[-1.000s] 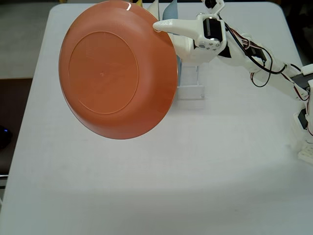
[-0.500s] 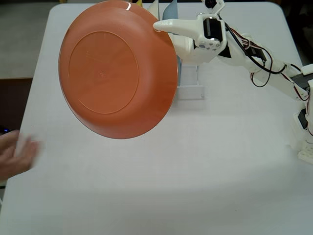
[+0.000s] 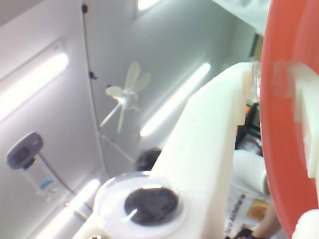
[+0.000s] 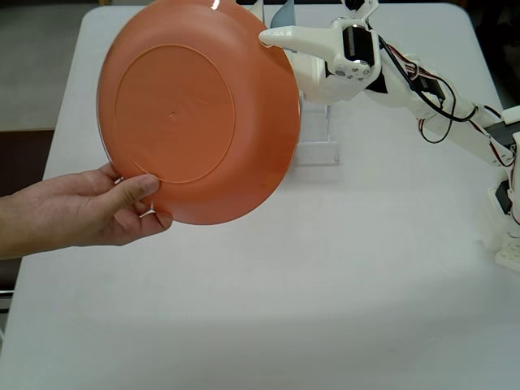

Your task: Please take one of the plates.

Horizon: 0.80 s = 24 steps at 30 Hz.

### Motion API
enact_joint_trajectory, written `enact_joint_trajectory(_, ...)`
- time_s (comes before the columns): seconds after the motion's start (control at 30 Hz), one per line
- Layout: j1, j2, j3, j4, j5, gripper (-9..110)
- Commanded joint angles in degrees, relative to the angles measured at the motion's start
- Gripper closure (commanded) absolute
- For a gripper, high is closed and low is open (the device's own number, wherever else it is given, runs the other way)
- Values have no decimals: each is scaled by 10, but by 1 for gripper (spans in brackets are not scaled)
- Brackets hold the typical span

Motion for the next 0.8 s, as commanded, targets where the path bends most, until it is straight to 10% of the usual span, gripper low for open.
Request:
enact_joint_trajectory(0.0,-4,18,-28,-15,1,102)
enact_joint_trajectory(0.33,-1,18,-28,-15,10,101)
enact_joint_trajectory(0.77,11,33,-28,33,-3,65)
